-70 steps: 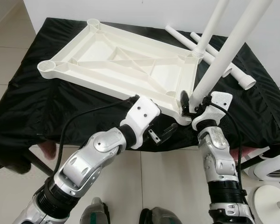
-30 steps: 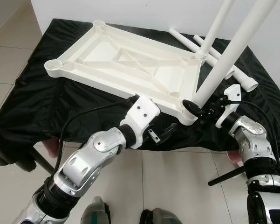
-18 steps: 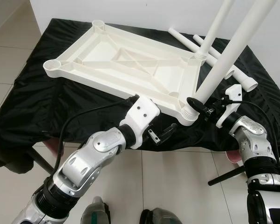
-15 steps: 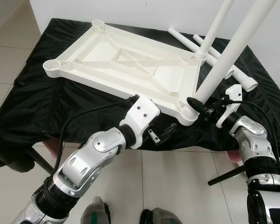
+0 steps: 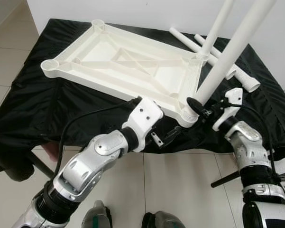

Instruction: Building children table

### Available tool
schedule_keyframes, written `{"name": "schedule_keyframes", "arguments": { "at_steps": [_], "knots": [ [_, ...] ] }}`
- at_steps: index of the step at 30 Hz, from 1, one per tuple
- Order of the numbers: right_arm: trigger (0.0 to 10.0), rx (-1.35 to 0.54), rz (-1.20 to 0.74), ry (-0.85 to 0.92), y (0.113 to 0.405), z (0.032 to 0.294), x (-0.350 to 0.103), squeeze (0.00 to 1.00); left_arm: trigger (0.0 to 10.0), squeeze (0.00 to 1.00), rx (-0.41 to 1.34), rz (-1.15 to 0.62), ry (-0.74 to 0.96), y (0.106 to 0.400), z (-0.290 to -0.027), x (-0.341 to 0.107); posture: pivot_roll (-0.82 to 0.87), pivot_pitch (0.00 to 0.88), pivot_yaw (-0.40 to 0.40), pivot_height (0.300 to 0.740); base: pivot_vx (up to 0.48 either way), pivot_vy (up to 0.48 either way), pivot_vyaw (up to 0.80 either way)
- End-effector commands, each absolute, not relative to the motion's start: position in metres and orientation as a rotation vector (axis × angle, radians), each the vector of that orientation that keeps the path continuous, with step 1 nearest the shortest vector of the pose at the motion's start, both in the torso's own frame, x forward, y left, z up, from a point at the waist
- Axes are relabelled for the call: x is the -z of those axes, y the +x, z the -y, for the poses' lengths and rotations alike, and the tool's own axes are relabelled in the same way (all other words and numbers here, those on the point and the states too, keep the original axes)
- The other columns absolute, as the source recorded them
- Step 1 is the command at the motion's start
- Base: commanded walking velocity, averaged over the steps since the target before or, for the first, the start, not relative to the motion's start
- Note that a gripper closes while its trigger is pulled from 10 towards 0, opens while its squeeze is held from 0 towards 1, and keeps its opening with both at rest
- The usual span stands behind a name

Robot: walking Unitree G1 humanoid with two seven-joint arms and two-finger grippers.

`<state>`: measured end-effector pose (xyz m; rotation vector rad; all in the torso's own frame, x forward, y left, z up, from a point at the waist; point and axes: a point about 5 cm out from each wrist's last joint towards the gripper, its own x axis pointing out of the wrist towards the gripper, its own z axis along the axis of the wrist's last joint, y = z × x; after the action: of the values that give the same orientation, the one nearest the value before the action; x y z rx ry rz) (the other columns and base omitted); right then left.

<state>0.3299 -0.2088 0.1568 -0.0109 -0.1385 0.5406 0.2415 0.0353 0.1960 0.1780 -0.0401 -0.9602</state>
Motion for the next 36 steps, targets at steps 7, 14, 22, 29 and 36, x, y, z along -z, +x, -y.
{"name": "schedule_keyframes", "arguments": {
  "at_steps": [7,14,22,29,36],
  "knots": [
    [10.0,-0.446,0.162,0.085,0.327,0.193,-0.151,0.00,10.0,0.00,1.056,0.022,0.169,0.234,-0.032,-0.195,0.06,0.093,-0.078,0.740,0.000,0.000,0.00],
    [10.0,-0.411,0.163,0.110,0.323,0.172,-0.148,0.00,10.0,0.00,1.052,0.021,0.166,0.234,-0.032,-0.195,0.07,0.091,-0.083,0.740,0.000,0.000,0.00],
    [10.0,-0.348,0.154,0.096,0.320,0.159,-0.147,0.00,10.0,0.00,1.050,0.021,0.165,0.234,-0.032,-0.195,0.07,0.093,-0.084,0.740,0.000,0.000,0.00],
    [10.0,-0.217,0.129,0.099,0.318,0.150,-0.145,0.00,10.0,0.00,1.049,0.017,0.163,0.233,-0.033,-0.194,0.07,0.095,-0.083,0.740,0.000,0.000,0.00],
    [10.0,-0.042,0.099,0.090,0.316,0.150,-0.143,0.00,10.0,0.00,1.051,0.016,0.163,0.233,-0.032,-0.194,0.07,0.092,-0.084,0.740,0.000,0.000,0.00]
  ]
}}
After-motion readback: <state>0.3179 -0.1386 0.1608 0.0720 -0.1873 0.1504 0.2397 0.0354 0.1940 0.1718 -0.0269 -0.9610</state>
